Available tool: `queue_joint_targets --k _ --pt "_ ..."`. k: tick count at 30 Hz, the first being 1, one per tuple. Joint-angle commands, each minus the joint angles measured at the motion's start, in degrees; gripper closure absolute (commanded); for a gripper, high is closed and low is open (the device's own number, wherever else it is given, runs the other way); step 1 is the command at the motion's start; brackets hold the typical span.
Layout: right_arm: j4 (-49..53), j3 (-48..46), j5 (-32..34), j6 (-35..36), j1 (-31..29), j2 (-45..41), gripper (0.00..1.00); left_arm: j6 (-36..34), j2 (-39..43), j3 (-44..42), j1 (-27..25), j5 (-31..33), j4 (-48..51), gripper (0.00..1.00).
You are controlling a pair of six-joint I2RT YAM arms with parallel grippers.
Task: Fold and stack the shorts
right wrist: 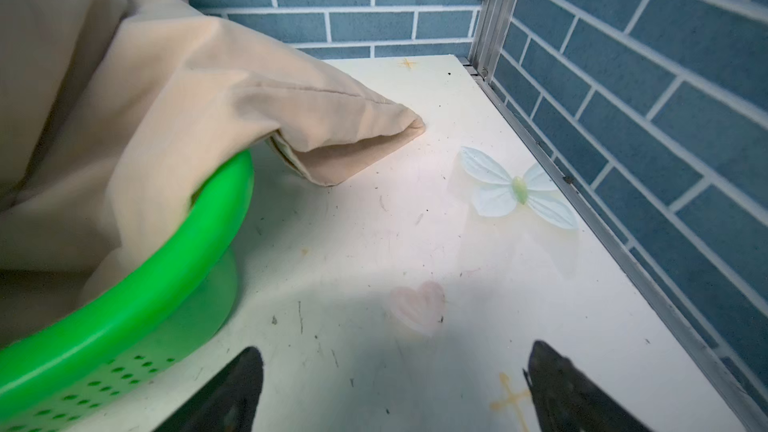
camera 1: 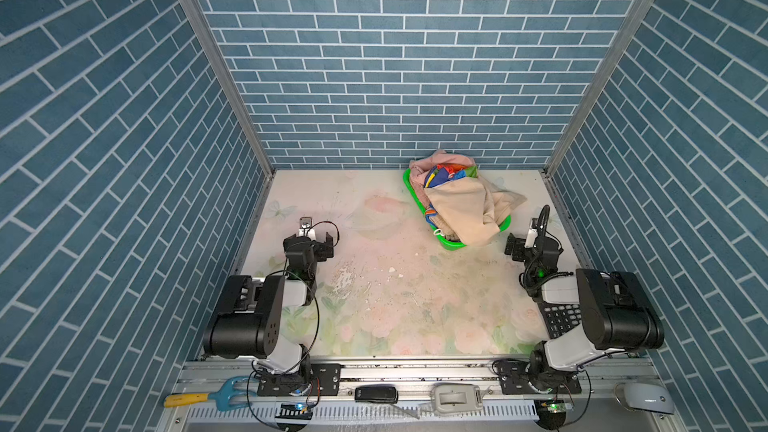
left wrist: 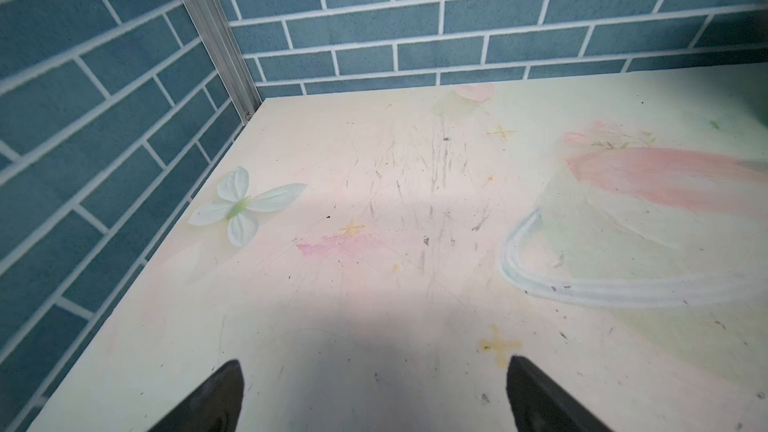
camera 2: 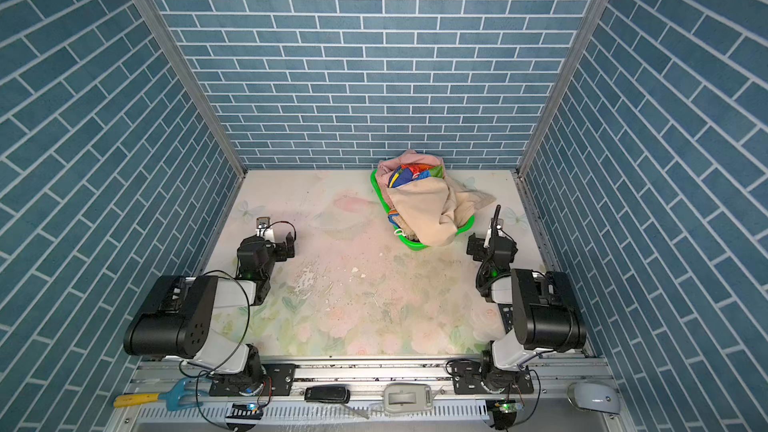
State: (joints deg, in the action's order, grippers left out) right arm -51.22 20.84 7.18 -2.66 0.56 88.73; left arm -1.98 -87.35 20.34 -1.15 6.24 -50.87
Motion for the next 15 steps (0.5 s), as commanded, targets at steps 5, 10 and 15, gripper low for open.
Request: queue_joint_targets --k 5,10,15 --pt "-0.11 0.76 -0.22 0.11 0.33 -0.57 0.01 -0.21 0.16 1.10 -0.17 0.18 0.25 0.00" --pt "0.07 0.94 -0.51 0.02 0.32 -0.43 0.01 -0.21 0.17 1.11 -0.17 0.13 0.26 0.00" --pt "0.25 0.96 -0.59 0.01 0.32 -0.49 0.01 -0.15 0.17 1.04 -0.17 0.16 0.32 0.00"
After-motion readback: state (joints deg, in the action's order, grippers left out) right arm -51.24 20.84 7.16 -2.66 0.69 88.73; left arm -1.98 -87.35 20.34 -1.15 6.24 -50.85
